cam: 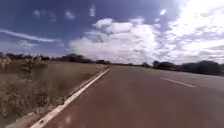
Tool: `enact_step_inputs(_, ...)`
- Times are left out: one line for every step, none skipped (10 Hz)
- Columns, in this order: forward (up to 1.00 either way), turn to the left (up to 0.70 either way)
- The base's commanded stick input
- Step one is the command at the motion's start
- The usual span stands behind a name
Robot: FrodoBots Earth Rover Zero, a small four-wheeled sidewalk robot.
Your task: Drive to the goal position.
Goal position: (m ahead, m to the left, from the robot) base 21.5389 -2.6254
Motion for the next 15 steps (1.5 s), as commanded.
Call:
enact_step_inputs(1.00,0.00)
enact_step_inputs(1.00,0.00)
enact_step_inputs(1.00,0.00)
enact_step_inputs(1.00,0.00)
enact_step_inputs(1.00,0.00)
enact_step_inputs(1.00,0.00)
enact_step_inputs(1.00,-0.03)
enact_step_inputs(1.00,-0.15)
enact_step_inputs(1.00,-0.27)
enact_step_inputs(1.00,-0.39)
enact_step_inputs(1.00,-0.28)
enact_step_inputs(1.00,-0.15)
enact_step_inputs(1.00,-0.02)
enact_step_inputs(1.00,0.00)
enact_step_inputs(1.00,0.00)
